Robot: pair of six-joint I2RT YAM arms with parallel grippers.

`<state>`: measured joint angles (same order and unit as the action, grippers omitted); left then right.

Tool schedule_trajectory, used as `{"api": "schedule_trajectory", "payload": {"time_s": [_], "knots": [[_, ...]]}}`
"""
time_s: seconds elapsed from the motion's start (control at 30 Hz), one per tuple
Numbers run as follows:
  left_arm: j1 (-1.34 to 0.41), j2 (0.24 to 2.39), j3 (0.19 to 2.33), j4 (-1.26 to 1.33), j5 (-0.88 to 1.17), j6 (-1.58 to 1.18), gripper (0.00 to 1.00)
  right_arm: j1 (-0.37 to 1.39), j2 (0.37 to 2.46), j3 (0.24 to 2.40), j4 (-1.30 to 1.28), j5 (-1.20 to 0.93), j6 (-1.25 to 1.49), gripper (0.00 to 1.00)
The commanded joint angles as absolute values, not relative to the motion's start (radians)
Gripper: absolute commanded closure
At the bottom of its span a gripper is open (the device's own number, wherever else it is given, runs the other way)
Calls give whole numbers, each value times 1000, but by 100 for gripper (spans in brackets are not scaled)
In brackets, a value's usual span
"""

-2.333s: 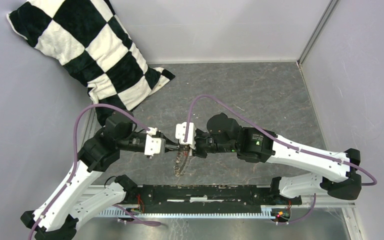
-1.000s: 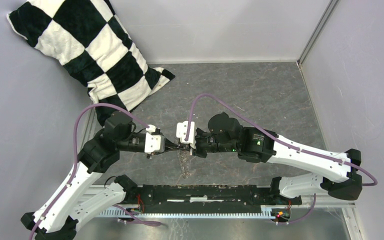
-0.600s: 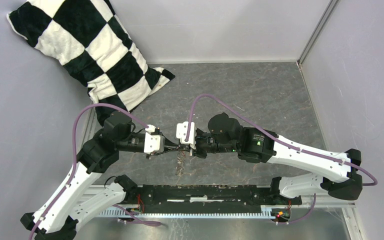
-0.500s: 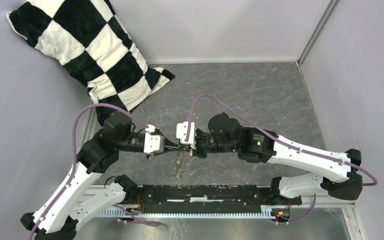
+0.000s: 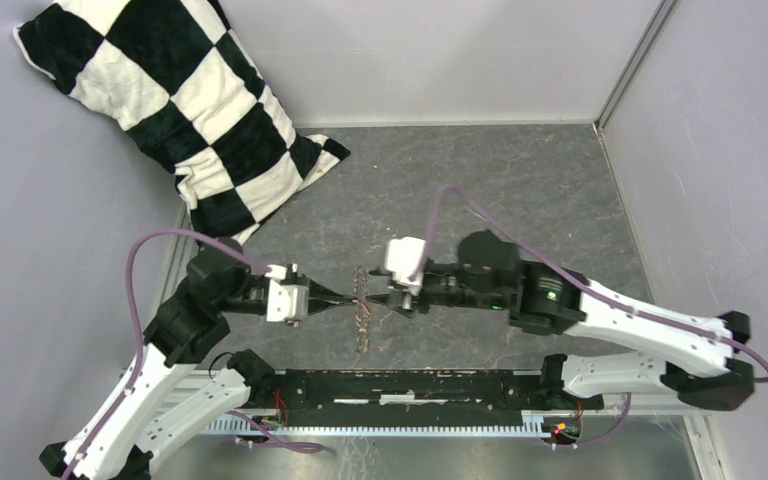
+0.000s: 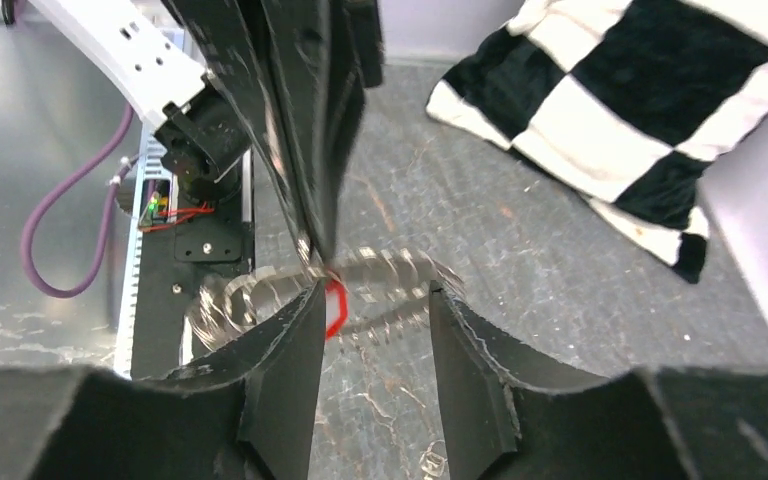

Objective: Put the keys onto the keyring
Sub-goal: Adjust the keyring.

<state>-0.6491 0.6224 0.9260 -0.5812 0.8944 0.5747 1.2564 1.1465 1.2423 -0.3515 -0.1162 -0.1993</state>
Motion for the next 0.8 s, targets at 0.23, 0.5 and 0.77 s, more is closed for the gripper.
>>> {"api": "schedule_trajectory", "payload": {"time_s": [0.23, 0.5, 0.77], "knots": [[-649, 707, 1016, -11, 1179, 81, 98, 1255, 709, 854, 185, -131, -90, 61], [-650, 758, 1033, 130, 1215, 13, 98, 1254, 813, 868, 322, -259, -57, 66], [-651, 735, 1011, 132, 1188, 6, 98, 1254, 843, 842, 437, -281, -39, 69]]}}
